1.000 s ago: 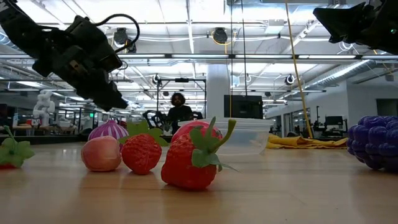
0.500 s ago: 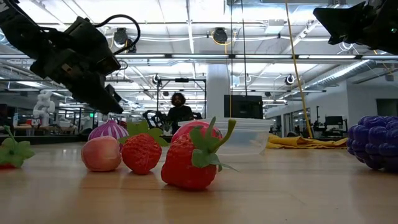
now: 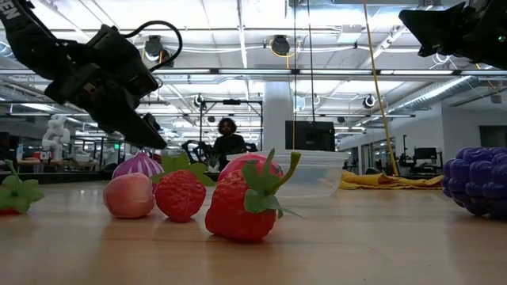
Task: Pick and placing Produce into tupperware
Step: Put the violet onion into the transparent container
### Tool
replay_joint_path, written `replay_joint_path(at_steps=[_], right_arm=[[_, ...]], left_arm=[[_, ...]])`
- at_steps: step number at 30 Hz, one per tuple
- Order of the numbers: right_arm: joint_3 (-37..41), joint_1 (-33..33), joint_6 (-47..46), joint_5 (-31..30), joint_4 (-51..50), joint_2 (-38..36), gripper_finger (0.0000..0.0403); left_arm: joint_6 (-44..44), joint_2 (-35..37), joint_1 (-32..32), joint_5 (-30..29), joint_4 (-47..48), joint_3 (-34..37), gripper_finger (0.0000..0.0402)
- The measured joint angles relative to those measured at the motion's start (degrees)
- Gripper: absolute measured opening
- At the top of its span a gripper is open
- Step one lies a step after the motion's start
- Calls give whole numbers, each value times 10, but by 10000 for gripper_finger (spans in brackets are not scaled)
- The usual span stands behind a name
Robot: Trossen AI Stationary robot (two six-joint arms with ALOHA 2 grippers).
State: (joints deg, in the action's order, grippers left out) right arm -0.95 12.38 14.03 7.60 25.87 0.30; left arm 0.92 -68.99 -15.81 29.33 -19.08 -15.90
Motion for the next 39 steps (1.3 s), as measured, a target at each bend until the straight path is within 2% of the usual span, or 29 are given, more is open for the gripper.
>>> replay_joint_path(at_steps=[4, 10, 20, 24, 32, 39], right_arm=[[0, 0, 0, 0, 0, 0, 0], [0, 0, -1, 0, 0, 0, 0], [1, 0, -24, 0, 0, 0, 0], [1, 0, -25, 0, 0, 0, 0], [0, 0, -25, 0, 1, 0, 0], [0, 0, -29, 0, 4, 0, 0]], left_arm=[[-4, -24, 14, 21, -22, 0, 212], [0, -49, 41, 22, -41, 0, 246], [22, -56, 61, 23, -47, 0, 283], [22, -56, 70, 19, -47, 0, 292], [37, -65, 100, -48, -47, 0, 305], [32, -109, 114, -50, -61, 0, 299]])
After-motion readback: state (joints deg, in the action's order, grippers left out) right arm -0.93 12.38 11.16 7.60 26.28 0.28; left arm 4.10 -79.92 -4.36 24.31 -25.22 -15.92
